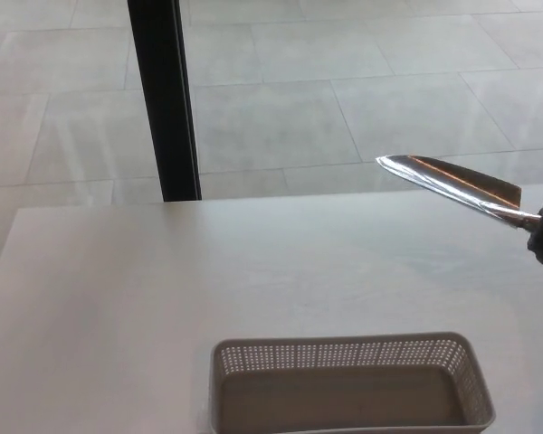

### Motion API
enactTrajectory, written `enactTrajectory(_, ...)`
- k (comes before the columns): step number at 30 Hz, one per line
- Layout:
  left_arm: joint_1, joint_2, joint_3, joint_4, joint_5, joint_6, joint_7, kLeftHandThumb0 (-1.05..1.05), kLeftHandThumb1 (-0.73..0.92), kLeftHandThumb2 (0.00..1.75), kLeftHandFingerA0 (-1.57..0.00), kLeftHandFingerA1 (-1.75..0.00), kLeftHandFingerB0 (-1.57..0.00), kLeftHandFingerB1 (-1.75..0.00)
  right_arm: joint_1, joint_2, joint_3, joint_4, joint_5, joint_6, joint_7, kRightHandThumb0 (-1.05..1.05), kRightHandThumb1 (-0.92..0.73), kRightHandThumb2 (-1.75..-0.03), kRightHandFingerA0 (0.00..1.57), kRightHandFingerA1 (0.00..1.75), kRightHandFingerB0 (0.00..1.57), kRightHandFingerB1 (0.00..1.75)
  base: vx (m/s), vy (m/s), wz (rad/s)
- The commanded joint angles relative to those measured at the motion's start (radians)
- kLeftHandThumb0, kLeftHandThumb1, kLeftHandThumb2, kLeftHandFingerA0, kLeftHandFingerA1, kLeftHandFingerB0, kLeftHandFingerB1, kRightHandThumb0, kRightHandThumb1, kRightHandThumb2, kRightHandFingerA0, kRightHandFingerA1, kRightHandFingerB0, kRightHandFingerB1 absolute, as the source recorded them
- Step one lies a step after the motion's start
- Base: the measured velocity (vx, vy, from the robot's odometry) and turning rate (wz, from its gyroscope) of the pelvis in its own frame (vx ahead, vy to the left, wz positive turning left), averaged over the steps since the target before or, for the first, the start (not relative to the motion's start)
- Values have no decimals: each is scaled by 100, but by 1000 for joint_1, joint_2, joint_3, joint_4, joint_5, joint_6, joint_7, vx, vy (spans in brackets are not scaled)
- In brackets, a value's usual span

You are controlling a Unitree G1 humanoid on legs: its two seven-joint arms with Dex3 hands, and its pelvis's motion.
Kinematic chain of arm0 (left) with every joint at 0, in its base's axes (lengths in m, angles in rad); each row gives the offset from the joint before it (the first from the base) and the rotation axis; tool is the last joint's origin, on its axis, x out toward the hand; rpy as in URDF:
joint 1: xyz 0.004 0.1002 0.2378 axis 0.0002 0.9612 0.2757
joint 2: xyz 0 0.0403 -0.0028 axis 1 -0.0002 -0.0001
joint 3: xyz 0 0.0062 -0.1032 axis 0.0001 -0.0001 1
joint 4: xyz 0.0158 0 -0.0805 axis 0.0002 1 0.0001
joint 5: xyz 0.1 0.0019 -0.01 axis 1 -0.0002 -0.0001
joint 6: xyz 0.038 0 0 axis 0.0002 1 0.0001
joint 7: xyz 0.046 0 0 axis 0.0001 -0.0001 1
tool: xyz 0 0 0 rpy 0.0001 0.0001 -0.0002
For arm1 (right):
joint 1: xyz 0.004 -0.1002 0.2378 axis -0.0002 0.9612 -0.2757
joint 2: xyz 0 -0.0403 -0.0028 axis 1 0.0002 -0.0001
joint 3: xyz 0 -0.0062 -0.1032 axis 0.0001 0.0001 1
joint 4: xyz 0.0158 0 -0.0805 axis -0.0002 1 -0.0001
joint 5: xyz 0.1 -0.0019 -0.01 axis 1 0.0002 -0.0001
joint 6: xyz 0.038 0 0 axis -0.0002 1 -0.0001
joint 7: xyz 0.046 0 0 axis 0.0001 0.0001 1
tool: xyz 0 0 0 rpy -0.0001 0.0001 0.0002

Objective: A garden tool is kept on the righthand side and a container is kept on the lefthand side on a desk infront of the robot. the robot uses its right hand to pick up the garden tool and makes a scooping motion inside the container

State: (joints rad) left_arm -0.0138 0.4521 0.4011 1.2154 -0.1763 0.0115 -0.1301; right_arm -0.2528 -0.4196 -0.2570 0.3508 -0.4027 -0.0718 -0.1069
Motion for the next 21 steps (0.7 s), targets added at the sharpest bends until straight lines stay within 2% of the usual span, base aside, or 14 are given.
enactTrajectory(1, 11, 16, 1, -9, -6, 12, -7, -40, 73, 62, -60, -70, -40, -51, -11, 29, 19, 115, -39, 109, -161, -12, -42, -101, 106, 157, 100, 114, 0, 0, 0)
enactTrajectory(2, 10, 18, -5, -2, 0, 9, -8, -45, 71, 60, -63, -71, -42, -51, 0, 30, 33, 140, -54, 74, -194, -23, -47, -106, 125, 136, 99, 113, 0, 0, 0)
enactTrajectory(3, 6, 20, -9, 2, 6, 15, -3, -45, 71, 61, -64, -71, -44, -53, 7, 32, 42, 150, -57, 72, -195, -21, -56, -97, 97, 170, 86, 123, 0, 0, 0)
enactTrajectory(4, 5, 19, -4, 0, 0, 16, -3, -44, 70, 60, -66, -74, -45, -53, 12, 34, 49, 151, -47, 76, -172, -23, -57, -99, 95, 172, 84, 129, 0, 0, 0)
enactTrajectory(5, 2, 18, -2, 6, -2, 14, -3, -44, 69, 60, -65, -73, -45, -53, 16, 40, 52, 144, -39, 93, -157, -31, -54, -110, 120, 133, 92, 111, 0, 0, 0)
enactTrajectory(7, -2, 15, 4, 8, -8, 19, 5, -44, 69, 60, -66, -74, -45, -54, 21, 36, 69, 144, -42, 89, -164, -31, -53, -111, 121, 134, 95, 114, 0, 0, 0)
enactTrajectory(8, 3, 14, 3, 7, -7, 5, -6, -43, 71, 61, -62, -73, -45, -54, 27, 41, 80, 149, -40, 90, -162, -25, -55, -101, 95, 169, 83, 140, 0, 0, 0)
enactTrajectory(11, 5, 15, -6, 0, 1, 9, -1, -44, 70, 60, -64, -72, -43, -52, 36, 36, 114, 161, -60, 90, -183, -19, -56, -100, 102, 169, 83, 136, 0, 0, 0)
enactTrajectory(15, 0, 18, -6, 0, -6, 18, -9, -43, 71, 61, -61, -72, -44, -55, 53, 15, 179, 175, -101, 84, -194, -24, -58, -86, 93, 169, 78, 146, 0, 0, 0)
enactTrajectory(16, 2, 18, -2, -2, -9, 14, -12, -42, 70, 60, -60, -70, -43, -52, 58, 10, 198, 180, -118, 79, -209, -26, -60, -78, 93, 167, 80, 134, 0, 0, 0)
enactTrajectory(18, 0, 20, -12, 0, 1, 15, -7, -43, 69, 60, -60, -70, -43, -53, 74, 3, 213, 167, -97, 46, -187, -25, -58, -81, 91, 162, 83, 111, 0, 0, 0)
enactTrajectory(19, 2, 18, -9, -7, -3, 16, -2, -42, 71, 60, -62, -72, -43, -52, 85, -13, 232, 143, -101, 42, -150, -34, -65, -69, 86, 154, 74, 76, 0, 0, 0)
enactTrajectory(20, 6, 16, -8, -16, -5, 19, -1, -42, 71, 60, -62, -72, -43, -52, 94, -30, 249, 125, -104, 36, -115, -34, -65, -69, 86, 154, 74, 76, 0, 0, 0)
enactTrajectory(21, 4, 16, -9, -17, -3, 21, 7, -43, 71, 60, -64, -71, -44, -52, 100, -63, 283, 79, -118, 85, -28, -43, -70, -66, 79, 153, 59, 61, 0, 0, 0)
